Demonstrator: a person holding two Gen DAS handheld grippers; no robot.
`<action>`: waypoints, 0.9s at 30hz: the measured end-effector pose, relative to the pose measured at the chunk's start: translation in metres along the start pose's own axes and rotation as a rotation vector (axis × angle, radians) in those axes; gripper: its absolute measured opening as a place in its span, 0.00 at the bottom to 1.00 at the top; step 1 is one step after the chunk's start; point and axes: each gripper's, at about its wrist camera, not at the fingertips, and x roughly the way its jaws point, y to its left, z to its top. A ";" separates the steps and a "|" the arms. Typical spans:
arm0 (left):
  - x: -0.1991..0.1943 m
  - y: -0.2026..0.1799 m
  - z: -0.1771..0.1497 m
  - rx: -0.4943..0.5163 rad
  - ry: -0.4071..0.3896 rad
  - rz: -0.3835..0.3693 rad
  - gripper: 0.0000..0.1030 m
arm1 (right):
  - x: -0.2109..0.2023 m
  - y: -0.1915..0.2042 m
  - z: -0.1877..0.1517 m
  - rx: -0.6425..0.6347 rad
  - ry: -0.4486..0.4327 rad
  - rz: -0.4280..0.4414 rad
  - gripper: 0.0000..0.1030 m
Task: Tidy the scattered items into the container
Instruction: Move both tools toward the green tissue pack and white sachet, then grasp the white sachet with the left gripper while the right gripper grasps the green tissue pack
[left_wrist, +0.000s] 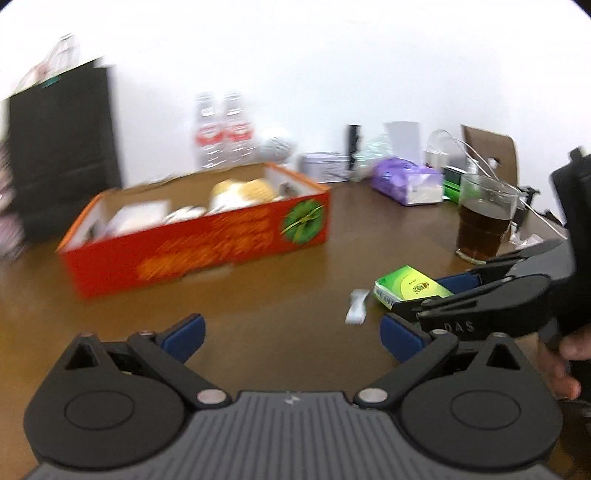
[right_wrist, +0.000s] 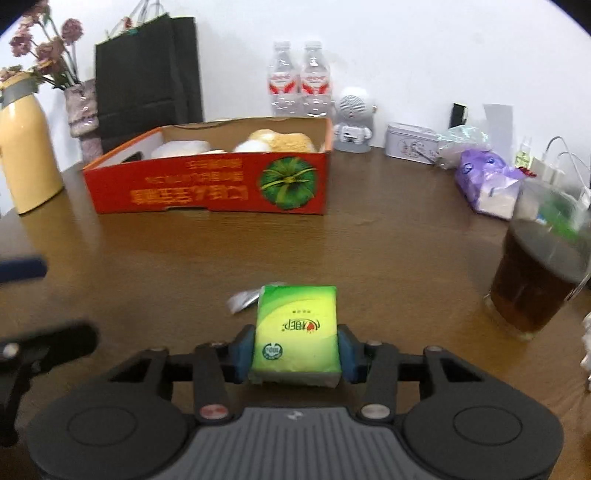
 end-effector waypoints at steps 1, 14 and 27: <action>0.013 -0.006 0.006 0.020 0.008 -0.031 1.00 | 0.000 -0.005 0.002 0.001 -0.004 -0.003 0.43; 0.088 -0.027 0.021 0.048 0.217 -0.113 0.24 | -0.003 -0.047 0.005 0.078 -0.093 0.092 0.43; -0.017 -0.004 -0.012 -0.205 0.050 0.191 0.08 | -0.004 -0.033 -0.010 0.049 -0.071 0.107 0.43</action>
